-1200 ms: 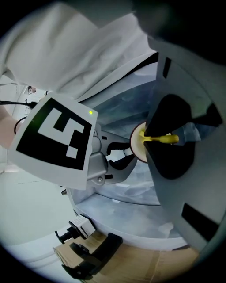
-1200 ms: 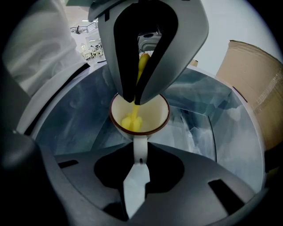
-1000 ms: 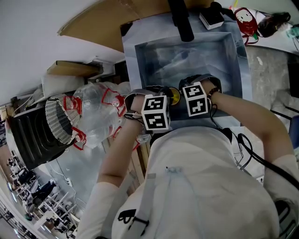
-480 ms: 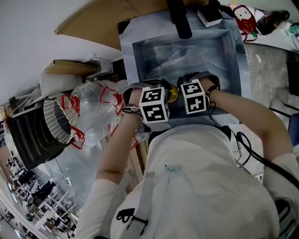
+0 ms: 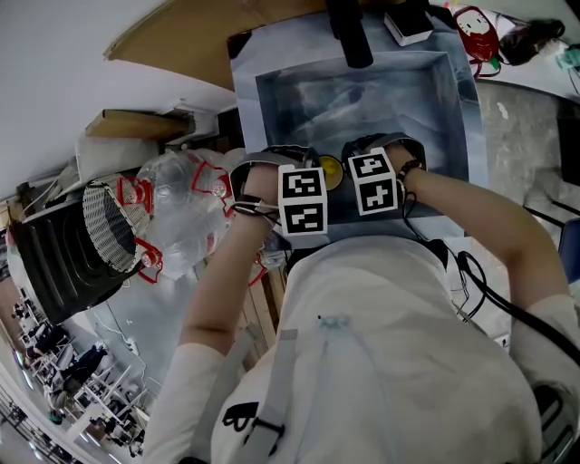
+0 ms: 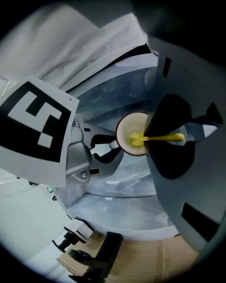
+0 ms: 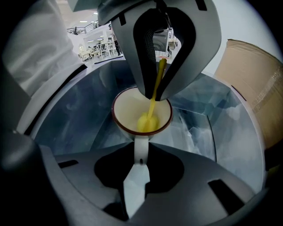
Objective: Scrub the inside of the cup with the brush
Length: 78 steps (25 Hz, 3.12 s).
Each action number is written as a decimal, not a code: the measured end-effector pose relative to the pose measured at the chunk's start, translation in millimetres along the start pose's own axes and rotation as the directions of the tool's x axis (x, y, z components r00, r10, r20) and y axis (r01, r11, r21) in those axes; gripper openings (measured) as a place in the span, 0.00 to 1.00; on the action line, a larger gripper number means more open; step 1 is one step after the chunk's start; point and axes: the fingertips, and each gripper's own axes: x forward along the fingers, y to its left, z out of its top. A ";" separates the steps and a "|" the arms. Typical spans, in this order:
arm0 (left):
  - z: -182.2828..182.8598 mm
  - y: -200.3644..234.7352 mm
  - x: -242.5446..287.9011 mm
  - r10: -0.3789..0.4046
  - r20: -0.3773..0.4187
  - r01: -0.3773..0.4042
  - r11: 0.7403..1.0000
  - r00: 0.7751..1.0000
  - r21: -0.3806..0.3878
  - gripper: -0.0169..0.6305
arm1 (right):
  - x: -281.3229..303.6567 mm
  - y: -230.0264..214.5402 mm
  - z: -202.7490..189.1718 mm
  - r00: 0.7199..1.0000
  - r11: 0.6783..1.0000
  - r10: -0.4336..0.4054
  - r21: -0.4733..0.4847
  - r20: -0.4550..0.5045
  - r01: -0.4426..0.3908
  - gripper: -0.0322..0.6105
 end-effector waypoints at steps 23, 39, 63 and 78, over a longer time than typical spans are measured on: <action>6.8 -26.2 -5.4 -0.051 0.068 0.048 0.998 0.996 0.050 0.08 | 0.0 -0.7 0.7 1.000 1.000 0.001 -0.008 -0.003 -0.001 0.16; 21.4 -3.8 -5.6 0.026 0.120 -0.027 1.000 0.992 0.003 0.08 | 0.5 -0.4 0.9 1.000 1.000 0.000 -0.001 -0.002 0.000 0.16; 20.7 -23.7 -10.1 -0.050 0.138 0.058 0.997 0.989 -0.059 0.08 | 0.4 -1.9 1.4 1.000 1.000 -0.001 -0.008 -0.002 0.001 0.16; 9.3 -12.4 -26.6 0.044 0.165 -0.017 0.987 0.985 -0.162 0.08 | -5.4 -1.5 0.8 0.999 0.999 -0.034 0.013 0.009 0.033 0.17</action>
